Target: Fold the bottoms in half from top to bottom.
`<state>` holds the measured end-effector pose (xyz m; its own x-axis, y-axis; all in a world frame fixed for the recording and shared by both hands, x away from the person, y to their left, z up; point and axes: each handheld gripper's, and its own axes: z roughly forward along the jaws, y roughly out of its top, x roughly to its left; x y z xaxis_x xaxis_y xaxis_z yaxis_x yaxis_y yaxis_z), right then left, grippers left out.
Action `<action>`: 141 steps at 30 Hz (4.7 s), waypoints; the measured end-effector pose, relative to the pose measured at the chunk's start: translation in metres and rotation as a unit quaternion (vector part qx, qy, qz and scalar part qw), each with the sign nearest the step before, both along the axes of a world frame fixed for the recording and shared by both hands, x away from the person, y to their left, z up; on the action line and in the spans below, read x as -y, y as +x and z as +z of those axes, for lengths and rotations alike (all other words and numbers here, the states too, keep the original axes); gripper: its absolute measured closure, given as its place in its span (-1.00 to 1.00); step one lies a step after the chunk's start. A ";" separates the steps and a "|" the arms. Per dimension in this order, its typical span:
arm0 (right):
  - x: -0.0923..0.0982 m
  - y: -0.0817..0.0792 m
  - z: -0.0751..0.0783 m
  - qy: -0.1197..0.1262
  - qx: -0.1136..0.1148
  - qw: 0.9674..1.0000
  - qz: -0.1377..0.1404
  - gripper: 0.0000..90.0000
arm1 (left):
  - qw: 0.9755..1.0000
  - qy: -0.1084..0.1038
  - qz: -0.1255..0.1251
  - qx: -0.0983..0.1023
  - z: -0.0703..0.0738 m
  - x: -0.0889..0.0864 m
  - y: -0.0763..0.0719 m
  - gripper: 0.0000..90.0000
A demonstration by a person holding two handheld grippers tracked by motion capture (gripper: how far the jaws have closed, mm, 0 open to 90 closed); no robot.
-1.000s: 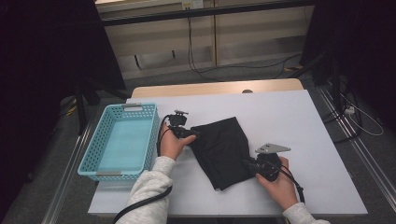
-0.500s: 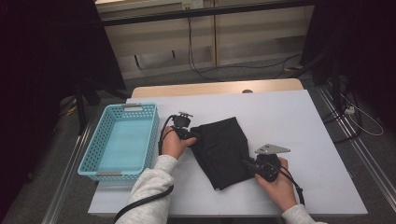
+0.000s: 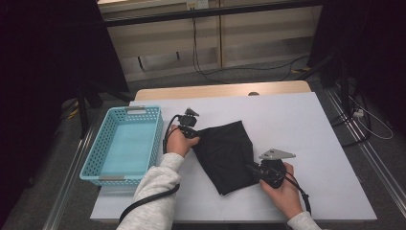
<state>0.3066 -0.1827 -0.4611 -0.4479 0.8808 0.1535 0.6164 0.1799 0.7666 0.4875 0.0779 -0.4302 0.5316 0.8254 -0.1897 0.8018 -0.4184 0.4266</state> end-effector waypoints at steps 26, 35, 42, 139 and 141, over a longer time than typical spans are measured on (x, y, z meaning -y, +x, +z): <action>-0.007 -0.008 0.020 0.031 0.030 0.999 0.011 0.80 | 0.997 0.030 0.013 -0.066 0.050 0.002 0.022 0.82; -0.019 -0.010 0.024 0.023 0.040 0.999 0.030 0.80 | 0.997 0.036 0.018 -0.067 0.061 -0.008 0.021 0.82; -0.025 -0.008 0.025 0.019 0.046 0.998 0.038 0.80 | 0.996 0.039 0.020 -0.073 0.067 -0.014 0.025 0.82; -0.067 0.008 0.077 0.080 0.146 0.983 0.076 0.80 | 0.992 0.101 0.055 -0.057 0.195 -0.056 0.033 0.82; -0.069 0.007 0.077 0.085 0.144 0.983 0.076 0.80 | 0.992 0.102 0.055 -0.059 0.197 -0.057 0.034 0.82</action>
